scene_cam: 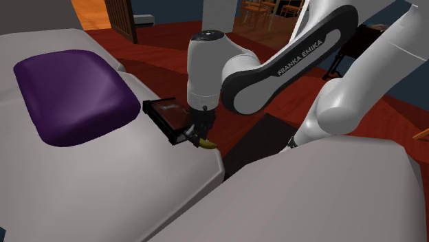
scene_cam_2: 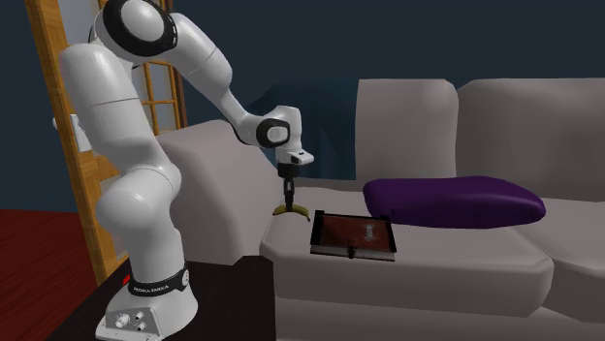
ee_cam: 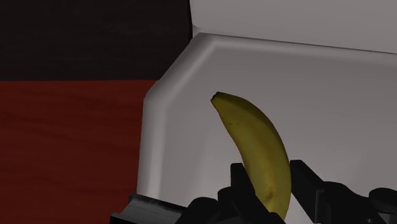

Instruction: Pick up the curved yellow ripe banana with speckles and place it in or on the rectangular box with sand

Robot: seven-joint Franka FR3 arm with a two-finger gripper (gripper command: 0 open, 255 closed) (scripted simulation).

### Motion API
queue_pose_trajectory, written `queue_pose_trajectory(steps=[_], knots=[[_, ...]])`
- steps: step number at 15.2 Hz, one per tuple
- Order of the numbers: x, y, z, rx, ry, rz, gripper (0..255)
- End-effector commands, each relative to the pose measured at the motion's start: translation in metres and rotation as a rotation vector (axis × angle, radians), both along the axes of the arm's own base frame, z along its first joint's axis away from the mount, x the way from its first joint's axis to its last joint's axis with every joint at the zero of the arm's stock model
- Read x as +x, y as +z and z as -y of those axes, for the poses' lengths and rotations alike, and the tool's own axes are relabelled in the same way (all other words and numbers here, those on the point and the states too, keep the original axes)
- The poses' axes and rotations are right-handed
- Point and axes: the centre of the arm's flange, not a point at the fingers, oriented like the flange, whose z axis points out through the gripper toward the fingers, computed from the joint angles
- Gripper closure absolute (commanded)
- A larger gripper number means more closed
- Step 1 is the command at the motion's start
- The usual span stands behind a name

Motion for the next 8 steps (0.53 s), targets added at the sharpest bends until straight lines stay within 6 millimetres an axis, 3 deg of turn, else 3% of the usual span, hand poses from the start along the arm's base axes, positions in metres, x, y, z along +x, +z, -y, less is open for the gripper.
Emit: queue_pose_trajectory(steps=[1,8], knots=[[0.0,0.011,0.001,0.0,0.0,-0.001,255],[0.0,0.047,0.001,0.0,0.0,-0.001,255]])
